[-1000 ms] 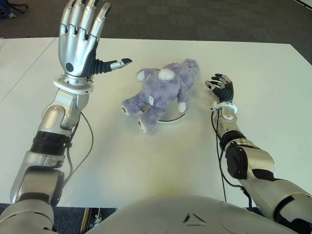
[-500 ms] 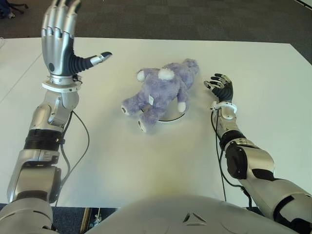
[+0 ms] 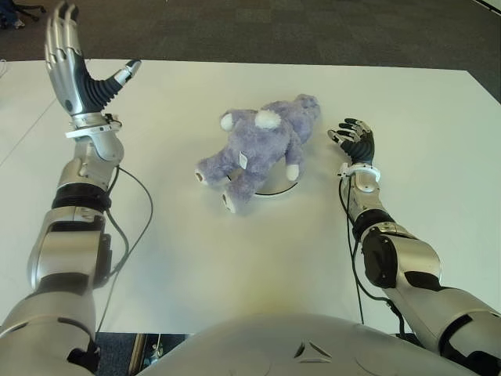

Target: Put the doll into the plate.

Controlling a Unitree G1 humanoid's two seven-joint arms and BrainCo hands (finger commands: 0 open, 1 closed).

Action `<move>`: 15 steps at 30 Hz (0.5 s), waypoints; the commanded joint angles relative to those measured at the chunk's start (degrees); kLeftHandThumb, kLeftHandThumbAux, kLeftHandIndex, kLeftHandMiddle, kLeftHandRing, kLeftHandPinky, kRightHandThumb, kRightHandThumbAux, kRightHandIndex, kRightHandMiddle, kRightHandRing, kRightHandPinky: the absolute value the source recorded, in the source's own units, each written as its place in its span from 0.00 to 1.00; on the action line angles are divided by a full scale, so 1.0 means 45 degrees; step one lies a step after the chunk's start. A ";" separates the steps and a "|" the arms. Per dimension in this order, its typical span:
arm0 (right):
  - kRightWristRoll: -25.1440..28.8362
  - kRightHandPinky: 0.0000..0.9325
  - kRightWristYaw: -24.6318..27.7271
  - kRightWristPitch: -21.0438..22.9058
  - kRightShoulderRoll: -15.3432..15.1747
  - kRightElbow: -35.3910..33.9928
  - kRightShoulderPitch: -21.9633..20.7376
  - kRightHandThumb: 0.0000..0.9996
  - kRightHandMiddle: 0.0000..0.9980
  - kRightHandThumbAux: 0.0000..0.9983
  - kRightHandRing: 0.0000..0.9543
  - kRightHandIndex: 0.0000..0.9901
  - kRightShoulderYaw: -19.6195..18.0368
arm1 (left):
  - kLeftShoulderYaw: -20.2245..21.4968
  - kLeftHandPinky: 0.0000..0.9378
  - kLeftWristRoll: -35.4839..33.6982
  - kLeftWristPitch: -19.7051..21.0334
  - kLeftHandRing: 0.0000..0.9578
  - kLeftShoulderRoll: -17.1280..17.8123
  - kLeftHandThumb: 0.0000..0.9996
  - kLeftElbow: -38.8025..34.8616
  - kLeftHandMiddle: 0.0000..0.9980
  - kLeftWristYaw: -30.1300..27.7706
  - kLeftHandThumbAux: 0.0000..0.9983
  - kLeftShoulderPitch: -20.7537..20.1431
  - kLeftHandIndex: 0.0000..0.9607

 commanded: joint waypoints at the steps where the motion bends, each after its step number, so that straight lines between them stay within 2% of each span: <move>1: 0.0142 0.35 0.0086 0.1382 0.0862 0.1487 0.2234 0.23 0.34 0.88 0.36 0.29 -0.0077 | -0.0589 0.05 -0.0615 -0.0516 0.06 -0.1471 0.00 0.2511 0.08 -0.0938 0.44 -0.0490 0.02; 4: 0.0181 0.36 0.0115 0.1408 0.0856 0.1488 0.2235 0.23 0.34 0.89 0.36 0.29 -0.0113 | -0.0646 0.03 -0.1098 -0.0270 0.05 -0.1949 0.00 0.3381 0.07 -0.2817 0.48 -0.0622 0.01; 11: 0.0179 0.35 0.0121 0.1378 0.0837 0.1486 0.2253 0.24 0.34 0.88 0.36 0.29 -0.0119 | -0.0330 0.00 -0.1995 0.0666 0.03 -0.2578 0.00 0.4204 0.04 -0.5375 0.49 -0.0923 0.00; 15: 0.0165 0.36 0.0121 0.1343 0.0832 0.1479 0.2267 0.24 0.34 0.89 0.36 0.28 -0.0104 | -0.0010 0.00 -0.2672 0.1618 0.02 -0.3172 0.00 0.4581 0.03 -0.7087 0.49 -0.1122 0.00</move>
